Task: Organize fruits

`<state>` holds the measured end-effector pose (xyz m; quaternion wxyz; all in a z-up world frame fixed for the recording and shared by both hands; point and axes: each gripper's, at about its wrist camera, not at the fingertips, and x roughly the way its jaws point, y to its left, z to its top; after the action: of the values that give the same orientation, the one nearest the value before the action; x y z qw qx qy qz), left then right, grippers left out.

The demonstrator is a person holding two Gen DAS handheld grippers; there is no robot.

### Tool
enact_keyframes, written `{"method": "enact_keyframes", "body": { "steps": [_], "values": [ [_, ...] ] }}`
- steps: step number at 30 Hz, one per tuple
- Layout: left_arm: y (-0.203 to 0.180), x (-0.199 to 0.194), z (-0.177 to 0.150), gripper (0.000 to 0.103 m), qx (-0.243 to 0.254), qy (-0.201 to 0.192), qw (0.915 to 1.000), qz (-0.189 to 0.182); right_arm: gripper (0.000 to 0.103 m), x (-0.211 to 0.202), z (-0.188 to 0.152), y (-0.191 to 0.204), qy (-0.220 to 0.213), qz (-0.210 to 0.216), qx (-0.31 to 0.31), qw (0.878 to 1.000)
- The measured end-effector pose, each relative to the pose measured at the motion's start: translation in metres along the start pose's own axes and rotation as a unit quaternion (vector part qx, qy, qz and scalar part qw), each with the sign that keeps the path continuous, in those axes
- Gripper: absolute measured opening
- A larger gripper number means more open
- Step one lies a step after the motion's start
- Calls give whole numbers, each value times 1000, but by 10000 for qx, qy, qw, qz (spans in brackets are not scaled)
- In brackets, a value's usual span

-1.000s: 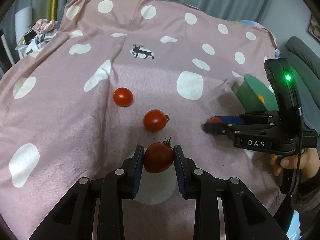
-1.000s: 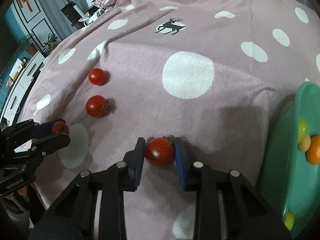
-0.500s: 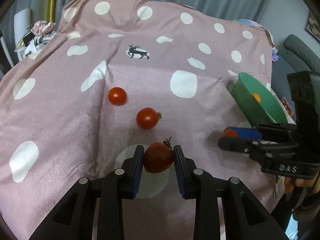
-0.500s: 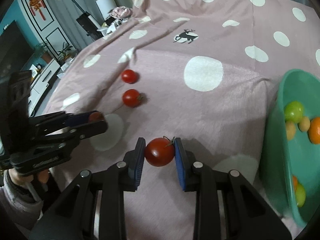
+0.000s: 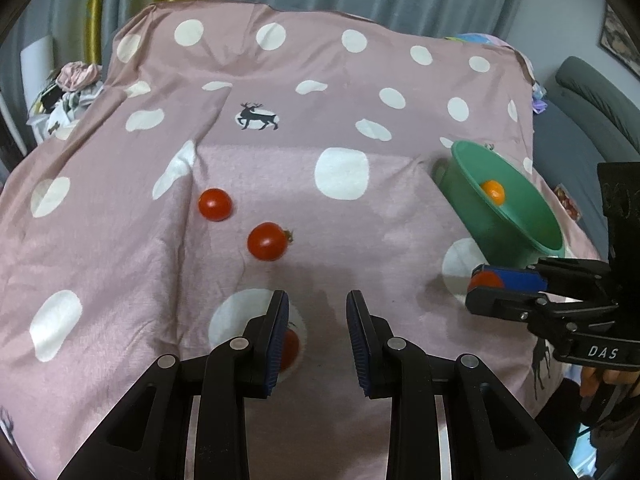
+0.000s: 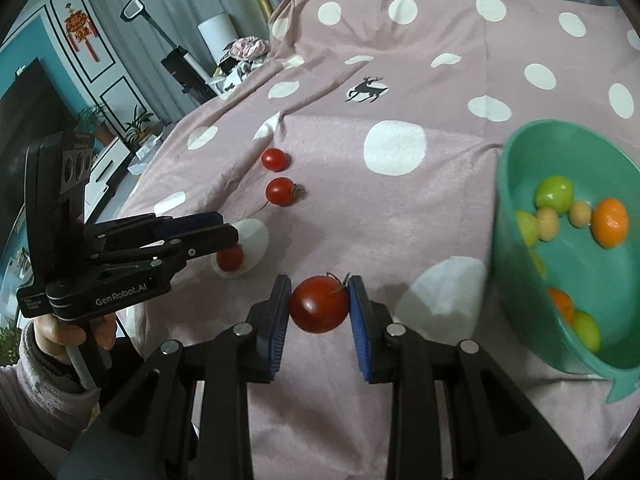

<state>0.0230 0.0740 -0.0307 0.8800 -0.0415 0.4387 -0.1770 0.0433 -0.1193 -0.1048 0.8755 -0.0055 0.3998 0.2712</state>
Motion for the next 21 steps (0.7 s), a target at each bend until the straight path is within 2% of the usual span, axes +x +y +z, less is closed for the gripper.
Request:
{"method": "enact_keyframes", "body": {
  "steps": [6, 9, 10, 13, 21],
  "values": [
    [7, 7, -5, 31, -17, 111, 9998, 171, 30, -13, -4, -4, -138, 6, 75, 9999],
    [9, 12, -12, 31, -28, 229, 9996, 144, 30, -16, -8, -4, -204, 60, 131, 9997],
    [9, 15, -14, 31, -14, 286, 9995, 132, 30, -16, -8, -5, -216, 78, 150, 9996],
    [9, 22, -15, 43, 16, 357, 9992, 168, 30, -14, -10, -7, -224, 130, 196, 9995],
    [16, 38, -13, 43, -72, 444, 9987, 249, 30, -13, -11, -14, -238, 238, 292, 9990]
  ]
}}
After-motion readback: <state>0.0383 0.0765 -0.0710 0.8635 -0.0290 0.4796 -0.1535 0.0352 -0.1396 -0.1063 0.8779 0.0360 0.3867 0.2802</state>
